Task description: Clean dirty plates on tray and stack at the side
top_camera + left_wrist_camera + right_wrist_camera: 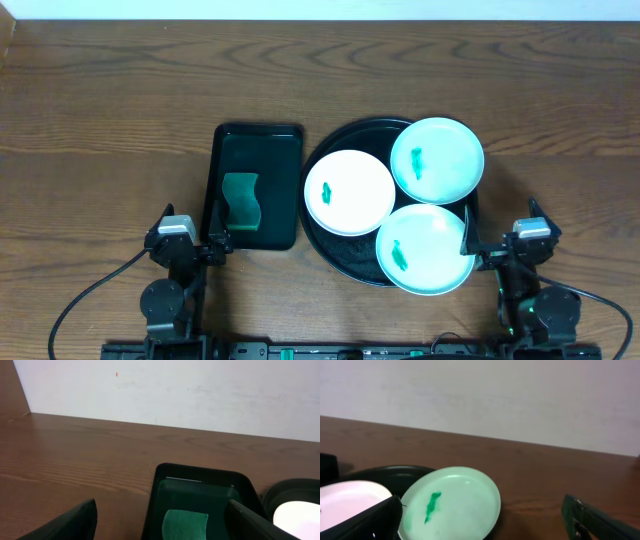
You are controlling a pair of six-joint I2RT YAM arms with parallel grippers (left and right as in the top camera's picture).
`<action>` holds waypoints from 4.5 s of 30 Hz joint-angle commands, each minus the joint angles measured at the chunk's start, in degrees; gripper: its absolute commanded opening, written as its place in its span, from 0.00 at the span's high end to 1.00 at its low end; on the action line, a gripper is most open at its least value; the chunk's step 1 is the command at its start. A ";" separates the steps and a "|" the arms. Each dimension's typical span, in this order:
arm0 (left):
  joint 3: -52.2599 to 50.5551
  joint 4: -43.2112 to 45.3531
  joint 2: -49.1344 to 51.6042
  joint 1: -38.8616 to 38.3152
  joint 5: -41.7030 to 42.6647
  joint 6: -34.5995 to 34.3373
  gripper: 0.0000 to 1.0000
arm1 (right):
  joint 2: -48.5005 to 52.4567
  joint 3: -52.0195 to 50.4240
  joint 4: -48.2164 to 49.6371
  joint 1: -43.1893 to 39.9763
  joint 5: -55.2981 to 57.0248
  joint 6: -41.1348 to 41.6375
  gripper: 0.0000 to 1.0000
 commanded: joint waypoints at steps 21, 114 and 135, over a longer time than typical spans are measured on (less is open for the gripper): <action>-0.66 -2.36 -0.33 -0.11 -0.09 -0.09 0.19 | -0.28 15.82 -3.17 0.87 -3.28 1.27 0.01; -0.66 -2.36 -0.33 -0.11 -0.09 -0.09 0.19 | 84.32 68.17 -57.90 13.14 -13.49 13.33 0.16; -0.66 -2.36 -0.33 -0.11 -0.09 -0.09 0.19 | 84.85 64.92 -35.15 13.27 -9.81 13.31 0.39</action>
